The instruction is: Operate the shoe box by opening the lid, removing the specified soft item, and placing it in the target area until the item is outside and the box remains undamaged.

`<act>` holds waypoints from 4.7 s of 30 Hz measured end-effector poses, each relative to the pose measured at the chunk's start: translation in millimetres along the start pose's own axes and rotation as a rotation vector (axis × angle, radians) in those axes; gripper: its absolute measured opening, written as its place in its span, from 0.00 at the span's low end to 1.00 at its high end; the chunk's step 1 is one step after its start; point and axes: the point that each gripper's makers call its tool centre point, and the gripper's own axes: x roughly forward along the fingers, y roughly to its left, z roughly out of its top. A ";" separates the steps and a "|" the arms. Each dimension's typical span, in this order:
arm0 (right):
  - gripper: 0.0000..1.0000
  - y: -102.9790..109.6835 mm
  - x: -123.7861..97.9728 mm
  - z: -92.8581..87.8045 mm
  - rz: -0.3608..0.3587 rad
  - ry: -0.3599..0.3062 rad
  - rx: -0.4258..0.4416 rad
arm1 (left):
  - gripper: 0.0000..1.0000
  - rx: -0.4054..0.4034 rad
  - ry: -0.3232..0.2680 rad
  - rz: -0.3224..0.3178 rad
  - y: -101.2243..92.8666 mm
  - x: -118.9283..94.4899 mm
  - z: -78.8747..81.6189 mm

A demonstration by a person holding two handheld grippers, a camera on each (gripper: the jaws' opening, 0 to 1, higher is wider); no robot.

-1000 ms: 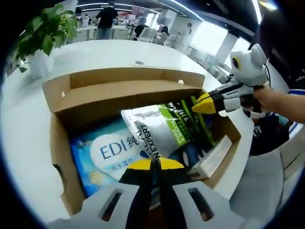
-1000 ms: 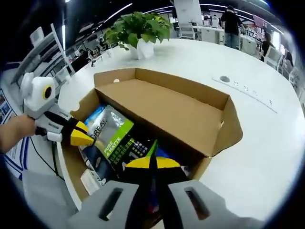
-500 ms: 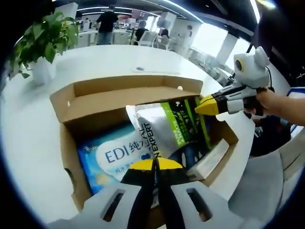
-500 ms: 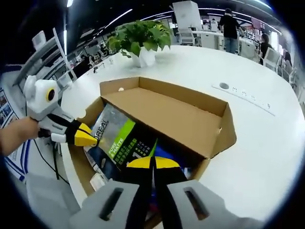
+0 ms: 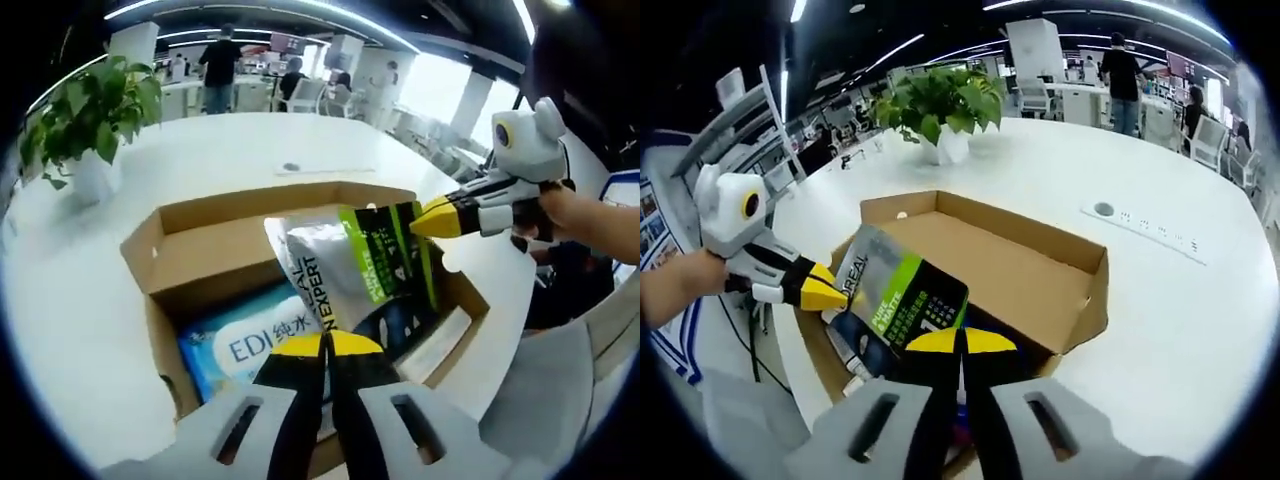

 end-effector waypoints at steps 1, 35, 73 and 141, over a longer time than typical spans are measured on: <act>0.00 -0.4 -2.1 1.8 0.000 -0.004 -0.001 | 0.00 0.006 -0.003 0.001 -1.7 -0.8 1.8; 0.00 -53.4 -75.1 -0.8 -0.080 -0.025 0.000 | 0.00 0.084 -0.042 -0.093 -69.9 27.0 40.7; 0.00 -123.5 -115.6 -38.1 -0.178 0.037 0.034 | 0.00 0.113 -0.018 -0.181 -136.8 83.4 52.7; 0.00 -217.6 -82.1 -89.3 -0.262 0.114 0.100 | 0.00 0.541 0.368 -0.139 -156.7 186.7 40.6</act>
